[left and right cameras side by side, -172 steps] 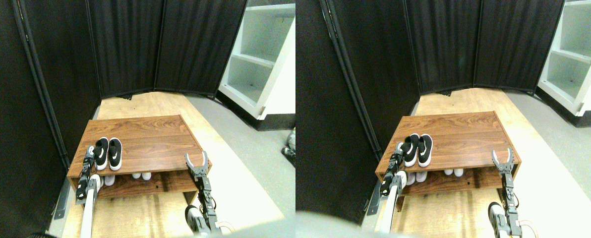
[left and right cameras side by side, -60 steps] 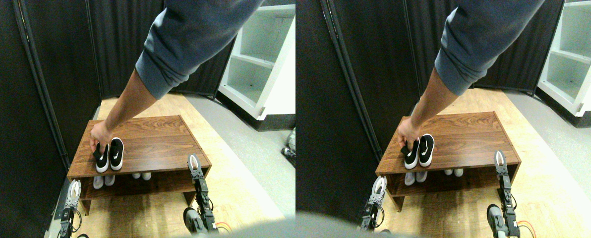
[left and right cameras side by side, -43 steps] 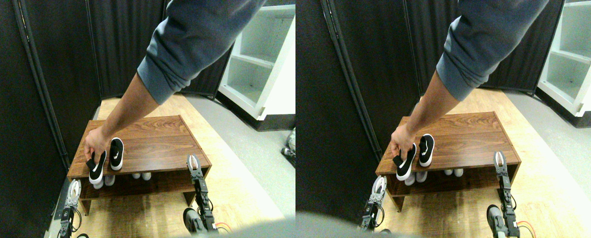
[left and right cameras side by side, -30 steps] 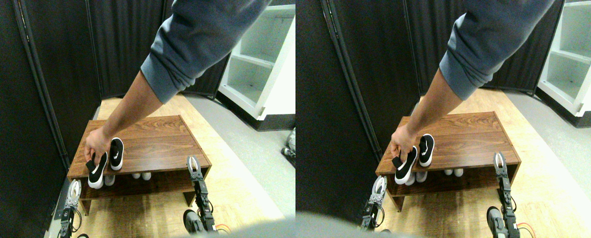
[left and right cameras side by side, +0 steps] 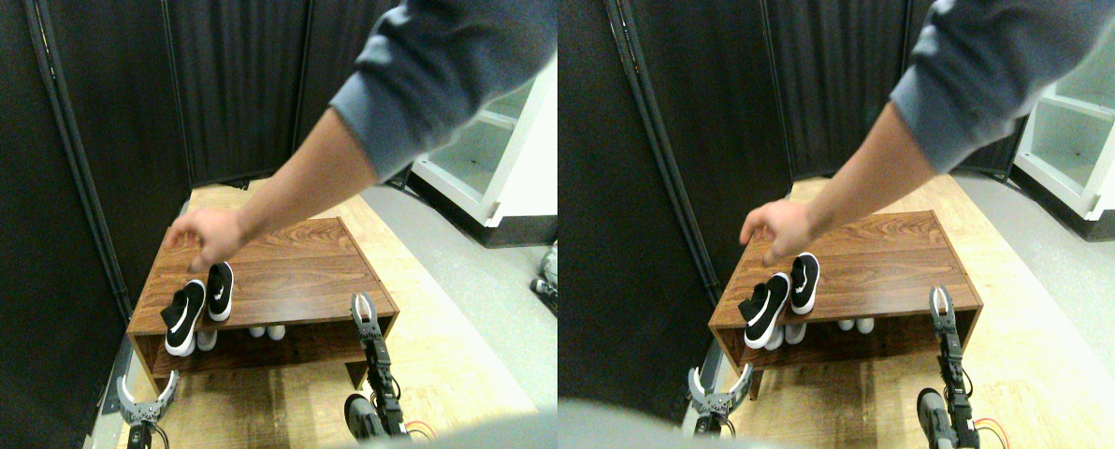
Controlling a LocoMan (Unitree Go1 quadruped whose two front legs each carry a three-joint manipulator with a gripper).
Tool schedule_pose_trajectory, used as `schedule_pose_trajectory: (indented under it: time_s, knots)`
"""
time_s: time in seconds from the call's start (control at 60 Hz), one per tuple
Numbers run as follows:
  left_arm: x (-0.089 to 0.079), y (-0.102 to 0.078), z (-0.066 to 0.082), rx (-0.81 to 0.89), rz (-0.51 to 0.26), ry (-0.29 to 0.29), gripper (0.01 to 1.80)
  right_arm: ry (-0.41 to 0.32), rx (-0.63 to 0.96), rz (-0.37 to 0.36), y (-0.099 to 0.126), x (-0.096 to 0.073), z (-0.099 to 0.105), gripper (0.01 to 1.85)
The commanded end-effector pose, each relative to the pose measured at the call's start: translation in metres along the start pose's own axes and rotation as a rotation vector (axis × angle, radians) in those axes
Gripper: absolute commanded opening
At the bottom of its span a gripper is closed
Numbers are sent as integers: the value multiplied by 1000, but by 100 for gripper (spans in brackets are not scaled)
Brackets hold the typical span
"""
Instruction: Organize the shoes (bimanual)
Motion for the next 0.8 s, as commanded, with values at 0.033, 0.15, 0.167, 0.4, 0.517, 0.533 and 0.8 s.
schedule_pose_trajectory:
  time_s: [0.033,0.15,0.167,0.4,0.517,0.533,0.8]
  knots:
    - [-4,-12,-2,2,-45,-3,97,-22,11,28,9,3,2,8]
    - [-1,-13,-8,40,-44,51,118,-18,20,24,10,3,1,7]
    - [2,-14,-10,27,-41,54,122,-16,26,20,9,3,1,7]
    - [33,-13,-22,-16,-38,99,116,-19,25,42,10,1,0,7]
    - [45,-8,-23,-33,-23,97,119,-36,-15,40,11,-1,3,7]
    - [45,-8,-23,-33,-23,97,119,-36,-15,40,11,-1,3,7]
    - [71,0,-29,-61,-16,126,133,-42,-21,48,14,-4,7,4]
